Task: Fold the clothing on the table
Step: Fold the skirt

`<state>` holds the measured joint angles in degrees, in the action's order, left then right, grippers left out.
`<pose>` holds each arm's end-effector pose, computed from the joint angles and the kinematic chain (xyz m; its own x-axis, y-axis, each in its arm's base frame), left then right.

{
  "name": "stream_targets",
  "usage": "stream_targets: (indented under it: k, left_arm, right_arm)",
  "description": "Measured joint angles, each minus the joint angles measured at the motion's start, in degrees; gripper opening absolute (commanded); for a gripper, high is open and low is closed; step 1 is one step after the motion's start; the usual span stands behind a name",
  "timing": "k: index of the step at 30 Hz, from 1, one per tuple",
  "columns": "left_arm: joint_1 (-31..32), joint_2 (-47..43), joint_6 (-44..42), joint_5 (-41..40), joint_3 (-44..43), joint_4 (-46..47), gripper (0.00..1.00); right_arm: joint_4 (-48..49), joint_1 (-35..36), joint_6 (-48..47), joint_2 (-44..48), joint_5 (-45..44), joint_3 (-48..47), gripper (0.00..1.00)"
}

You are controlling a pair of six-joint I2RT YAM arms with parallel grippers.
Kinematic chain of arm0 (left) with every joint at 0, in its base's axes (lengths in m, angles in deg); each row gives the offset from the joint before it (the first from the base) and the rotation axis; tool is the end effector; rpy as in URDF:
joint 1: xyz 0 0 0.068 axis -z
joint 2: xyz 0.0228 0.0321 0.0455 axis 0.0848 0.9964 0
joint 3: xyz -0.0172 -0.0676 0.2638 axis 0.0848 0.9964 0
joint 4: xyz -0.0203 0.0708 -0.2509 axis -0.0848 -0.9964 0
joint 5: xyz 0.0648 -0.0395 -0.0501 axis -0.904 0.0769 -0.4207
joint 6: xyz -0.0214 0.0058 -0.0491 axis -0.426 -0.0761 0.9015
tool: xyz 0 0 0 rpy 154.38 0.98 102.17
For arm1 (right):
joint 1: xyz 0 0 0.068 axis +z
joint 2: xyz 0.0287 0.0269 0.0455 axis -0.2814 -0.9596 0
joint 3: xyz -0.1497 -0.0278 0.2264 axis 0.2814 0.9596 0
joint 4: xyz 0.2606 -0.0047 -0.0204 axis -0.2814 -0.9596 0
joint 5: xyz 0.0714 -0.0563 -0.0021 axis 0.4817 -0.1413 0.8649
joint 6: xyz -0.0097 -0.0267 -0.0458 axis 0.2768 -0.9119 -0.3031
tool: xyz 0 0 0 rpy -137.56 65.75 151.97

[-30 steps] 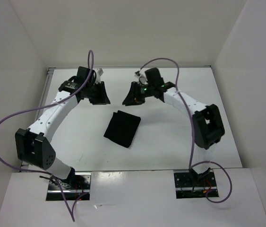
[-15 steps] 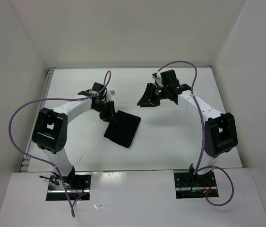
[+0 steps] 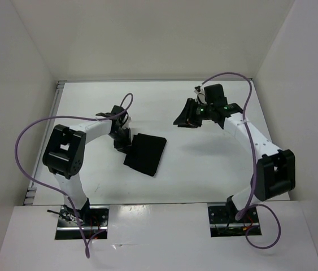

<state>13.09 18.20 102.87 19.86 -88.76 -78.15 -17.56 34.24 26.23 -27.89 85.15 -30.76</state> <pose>0.3321 -0.1163 0.1557 -0.9722 -0.1761 -0.1541 -0.1157 0.9342 -0.3374 0.3099 0.1200 0.2960 -0.9034 0.2070 -0.3756 -0.1369 0.6909 0.7099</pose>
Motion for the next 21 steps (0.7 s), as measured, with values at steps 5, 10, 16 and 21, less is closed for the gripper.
stream_targets:
  k: [5,10,16,21]
  left_arm:
    - [-0.98,-4.13,-0.44,-1.75,0.42,-1.14,0.52]
    - [-3.19,-19.74,-0.09,-0.37,3.65,0.72,0.7]
    - [-2.32,-37.22,4.63,3.61,16.0,7.19,0.73]
    - [-2.21,-45.09,8.7,4.33,24.9,6.49,0.73]
  right_arm:
    - [-1.9,-3.96,-0.81,6.19,-1.27,0.87,0.5]
    - [-2.97,-9.62,-1.16,13.27,-2.58,4.83,0.59]
    - [-4.7,-14.56,-0.26,20.2,-5.95,13.62,0.6]
    - [-4.37,-14.1,6.6,31.45,-10.62,26.47,0.6]
